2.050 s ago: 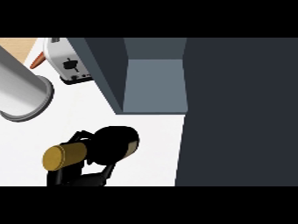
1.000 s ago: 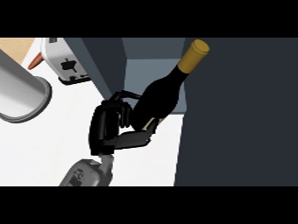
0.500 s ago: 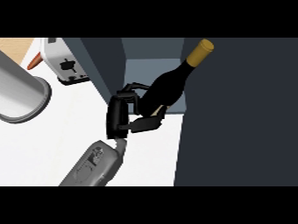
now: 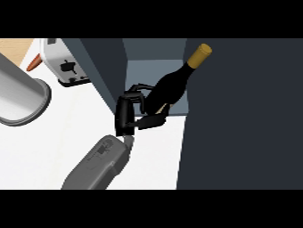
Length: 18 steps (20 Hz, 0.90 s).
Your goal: Pick up the wine, place it into the cabinet and close the cabinet
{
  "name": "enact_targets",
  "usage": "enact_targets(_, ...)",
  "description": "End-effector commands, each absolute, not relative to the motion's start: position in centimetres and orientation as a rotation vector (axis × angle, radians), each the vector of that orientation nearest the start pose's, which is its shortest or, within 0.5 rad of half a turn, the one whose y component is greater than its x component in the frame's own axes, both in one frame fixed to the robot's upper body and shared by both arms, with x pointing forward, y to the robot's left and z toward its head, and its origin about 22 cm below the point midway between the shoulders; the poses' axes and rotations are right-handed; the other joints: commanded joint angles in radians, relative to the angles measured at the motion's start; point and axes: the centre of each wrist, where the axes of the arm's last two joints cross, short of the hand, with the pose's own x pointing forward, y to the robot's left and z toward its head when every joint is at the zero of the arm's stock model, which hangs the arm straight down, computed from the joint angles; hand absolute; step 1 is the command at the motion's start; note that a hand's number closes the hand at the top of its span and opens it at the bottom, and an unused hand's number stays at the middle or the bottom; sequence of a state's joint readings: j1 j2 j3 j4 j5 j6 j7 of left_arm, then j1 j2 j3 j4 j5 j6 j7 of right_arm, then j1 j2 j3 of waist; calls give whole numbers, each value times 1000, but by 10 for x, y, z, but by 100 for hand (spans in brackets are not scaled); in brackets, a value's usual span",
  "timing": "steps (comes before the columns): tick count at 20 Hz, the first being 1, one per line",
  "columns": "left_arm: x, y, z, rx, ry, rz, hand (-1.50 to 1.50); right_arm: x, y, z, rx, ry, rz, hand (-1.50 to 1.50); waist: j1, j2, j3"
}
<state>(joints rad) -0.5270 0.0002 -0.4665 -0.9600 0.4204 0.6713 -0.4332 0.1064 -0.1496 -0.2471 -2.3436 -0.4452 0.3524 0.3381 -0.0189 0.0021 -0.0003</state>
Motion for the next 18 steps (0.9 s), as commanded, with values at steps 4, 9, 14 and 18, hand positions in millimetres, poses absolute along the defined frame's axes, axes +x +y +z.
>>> enact_targets(4,328,80,-23,50,-1756,90,150,151,-297,177,286,-1991,228,-150,3,-1,0)
enact_targets(9,351,71,-8,40,-1764,78,150,144,-294,170,283,-1973,229,-150,-7,0,0)
enact_targets(14,378,74,2,6,-1720,112,150,154,-288,170,293,-1990,216,-150,-19,5,0)
enact_targets(18,385,79,-4,66,-1720,101,150,166,-289,166,321,-1989,233,-150,-34,10,-1)
